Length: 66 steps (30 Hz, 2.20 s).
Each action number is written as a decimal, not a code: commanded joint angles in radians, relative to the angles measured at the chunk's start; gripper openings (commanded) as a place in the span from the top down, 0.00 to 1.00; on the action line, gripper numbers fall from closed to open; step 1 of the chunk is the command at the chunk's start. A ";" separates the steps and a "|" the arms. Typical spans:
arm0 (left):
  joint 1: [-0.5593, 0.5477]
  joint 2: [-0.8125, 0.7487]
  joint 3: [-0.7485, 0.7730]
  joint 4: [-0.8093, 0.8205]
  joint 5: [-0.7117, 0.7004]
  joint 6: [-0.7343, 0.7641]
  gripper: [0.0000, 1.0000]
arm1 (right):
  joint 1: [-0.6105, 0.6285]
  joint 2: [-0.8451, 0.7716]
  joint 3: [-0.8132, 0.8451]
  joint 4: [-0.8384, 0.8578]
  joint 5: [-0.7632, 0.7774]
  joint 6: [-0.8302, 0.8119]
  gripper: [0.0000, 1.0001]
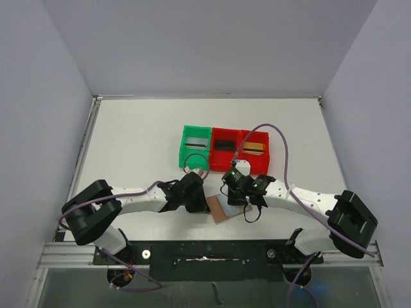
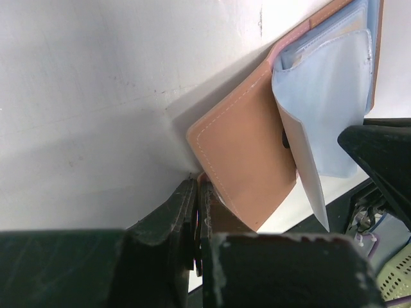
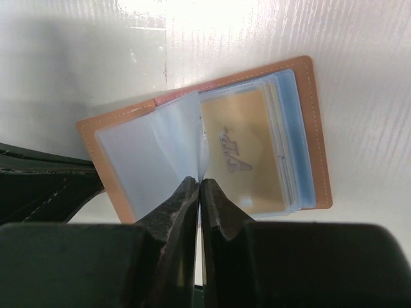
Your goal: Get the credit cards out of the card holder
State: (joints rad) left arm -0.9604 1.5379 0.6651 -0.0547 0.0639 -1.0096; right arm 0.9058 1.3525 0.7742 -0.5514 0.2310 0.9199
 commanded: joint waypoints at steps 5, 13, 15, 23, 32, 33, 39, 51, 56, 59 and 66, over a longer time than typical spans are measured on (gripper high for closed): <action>-0.005 0.016 0.028 0.011 0.002 0.014 1.00 | -0.009 -0.058 -0.036 0.131 -0.111 -0.003 0.93; -0.005 0.017 0.030 0.007 -0.004 0.014 1.00 | -0.063 -0.099 -0.135 0.363 -0.326 0.030 0.79; -0.004 0.017 0.029 0.006 -0.006 0.015 1.00 | -0.082 -0.093 -0.154 0.389 -0.351 0.037 0.74; -0.004 0.014 0.030 -0.002 -0.010 0.016 1.00 | -0.133 -0.058 -0.193 0.463 -0.445 0.029 0.61; -0.003 -0.040 0.002 -0.028 -0.062 -0.013 1.00 | -0.152 -0.043 -0.283 0.648 -0.547 0.109 0.47; -0.003 -0.048 0.000 -0.029 -0.066 -0.017 0.98 | -0.154 -0.043 -0.291 0.653 -0.538 0.122 0.47; -0.004 -0.107 -0.042 -0.003 -0.098 -0.062 0.80 | -0.183 -0.038 -0.367 0.706 -0.502 0.211 0.49; -0.006 -0.087 -0.076 0.174 -0.076 -0.106 0.51 | -0.189 -0.071 -0.382 0.653 -0.438 0.227 0.76; -0.006 -0.011 -0.024 0.139 -0.072 -0.095 0.48 | -0.189 -0.071 -0.383 0.655 -0.438 0.230 0.78; -0.006 0.023 -0.012 0.102 -0.095 -0.090 0.53 | -0.189 -0.088 -0.382 0.652 -0.439 0.231 0.78; -0.018 0.091 0.058 -0.006 -0.129 -0.027 0.96 | -0.203 -0.273 -0.284 0.378 -0.277 0.163 0.65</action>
State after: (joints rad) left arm -0.9634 1.5974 0.6872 0.0429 -0.0200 -1.0916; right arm 0.7189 1.2072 0.4015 0.0036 -0.1894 1.1305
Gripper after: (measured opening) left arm 0.088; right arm 0.288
